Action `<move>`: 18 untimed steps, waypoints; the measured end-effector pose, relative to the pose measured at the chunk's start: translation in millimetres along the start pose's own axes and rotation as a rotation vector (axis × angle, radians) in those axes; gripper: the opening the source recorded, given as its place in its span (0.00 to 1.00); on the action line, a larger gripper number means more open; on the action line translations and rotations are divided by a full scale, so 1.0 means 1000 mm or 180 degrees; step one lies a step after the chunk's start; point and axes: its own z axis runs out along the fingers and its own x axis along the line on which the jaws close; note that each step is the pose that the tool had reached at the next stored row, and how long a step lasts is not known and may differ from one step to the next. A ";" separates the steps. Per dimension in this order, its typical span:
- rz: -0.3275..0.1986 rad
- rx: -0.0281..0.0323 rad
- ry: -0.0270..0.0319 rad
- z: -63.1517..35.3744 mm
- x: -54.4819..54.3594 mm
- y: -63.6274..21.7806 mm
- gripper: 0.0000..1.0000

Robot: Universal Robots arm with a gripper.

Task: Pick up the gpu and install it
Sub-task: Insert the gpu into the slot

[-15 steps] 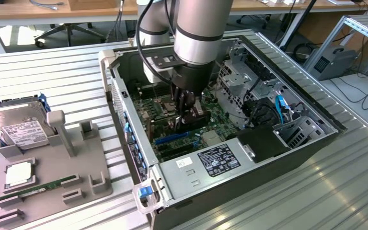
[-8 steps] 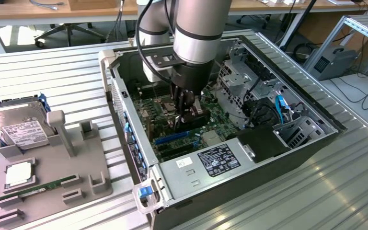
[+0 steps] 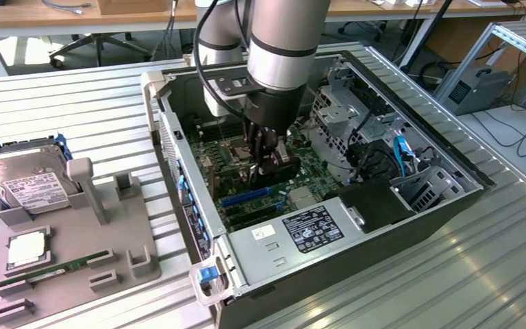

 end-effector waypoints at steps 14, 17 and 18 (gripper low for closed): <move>0.0000 0.0000 0.0000 -0.0002 -0.003 0.0000 0.27; 0.0000 0.0000 0.0000 -0.0002 -0.004 0.0001 0.27; 0.0000 0.0000 0.0000 -0.0003 -0.005 0.0001 0.27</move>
